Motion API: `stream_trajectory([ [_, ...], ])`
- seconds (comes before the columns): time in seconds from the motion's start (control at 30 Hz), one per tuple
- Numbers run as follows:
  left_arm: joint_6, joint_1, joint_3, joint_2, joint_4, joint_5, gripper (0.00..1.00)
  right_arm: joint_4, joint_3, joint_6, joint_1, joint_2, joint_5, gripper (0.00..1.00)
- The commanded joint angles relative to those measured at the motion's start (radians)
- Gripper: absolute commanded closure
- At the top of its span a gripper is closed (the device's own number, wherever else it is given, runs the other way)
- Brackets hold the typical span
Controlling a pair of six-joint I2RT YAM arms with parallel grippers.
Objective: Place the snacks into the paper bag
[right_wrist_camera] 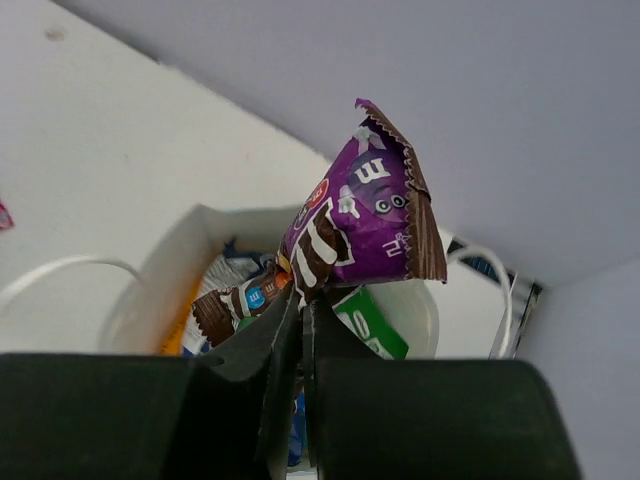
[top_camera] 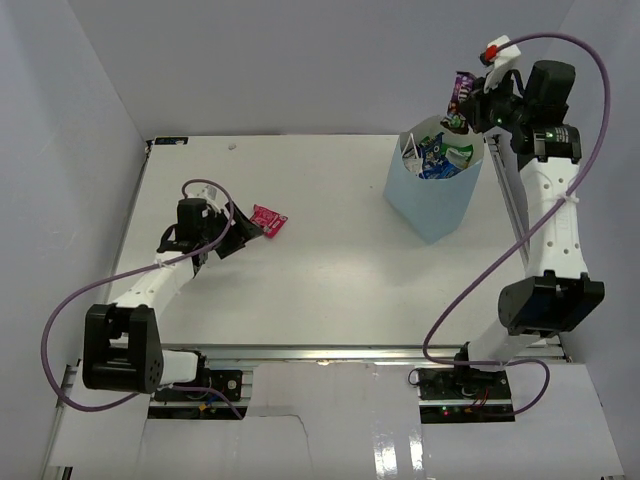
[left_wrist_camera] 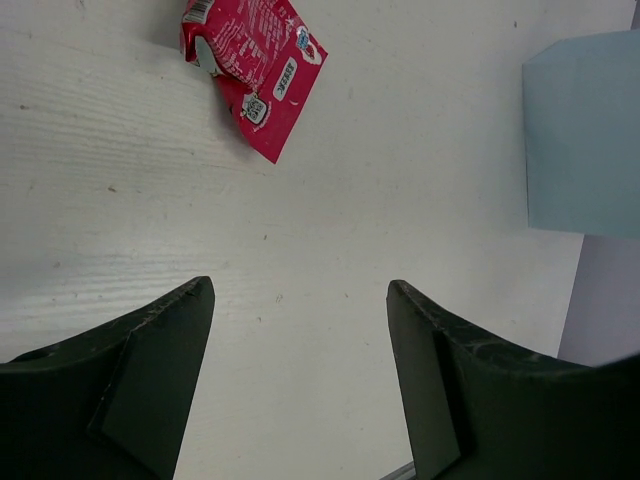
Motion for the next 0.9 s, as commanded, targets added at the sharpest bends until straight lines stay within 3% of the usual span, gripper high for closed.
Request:
stream_trajectory([
  [0.0,0.056,0.002,0.038,0.019,0.009,0.002,0.20,-0.057,-0.035,-0.009,-0.008,0.073,0.132,0.92],
  [0.13,0.073,0.002,0.046,0.043,0.009,-0.007,0.21,-0.062,-0.059,-0.048,-0.008,0.115,0.177,0.92],
  [0.2,0.085,0.002,0.060,0.058,0.002,-0.012,0.20,-0.060,-0.076,-0.060,-0.008,0.121,0.192,0.86],
  [0.27,0.093,0.004,0.069,0.071,0.000,-0.020,0.20,-0.065,-0.085,-0.069,-0.008,0.115,0.188,0.75],
  [0.3,0.098,0.002,0.081,0.077,-0.001,-0.020,0.21,-0.062,-0.093,-0.071,-0.008,0.104,0.185,0.62],
  [0.37,0.114,0.004,0.095,0.104,-0.003,-0.018,0.21,-0.060,-0.099,-0.072,-0.008,0.090,0.160,0.47],
  [0.47,0.142,0.002,0.132,0.152,-0.011,-0.017,0.21,-0.062,-0.098,-0.065,-0.008,0.041,0.111,0.39],
  [0.6,0.190,0.004,0.188,0.224,-0.023,-0.017,0.22,-0.063,-0.130,-0.087,-0.012,-0.047,-0.042,0.34],
  [0.73,0.246,0.002,0.308,0.325,-0.066,-0.037,0.26,-0.077,-0.222,-0.176,-0.013,-0.144,-0.347,0.32],
  [0.87,0.279,0.002,0.432,0.445,-0.124,-0.058,0.29,-0.086,-0.314,-0.196,-0.012,-0.192,-0.455,0.32],
])
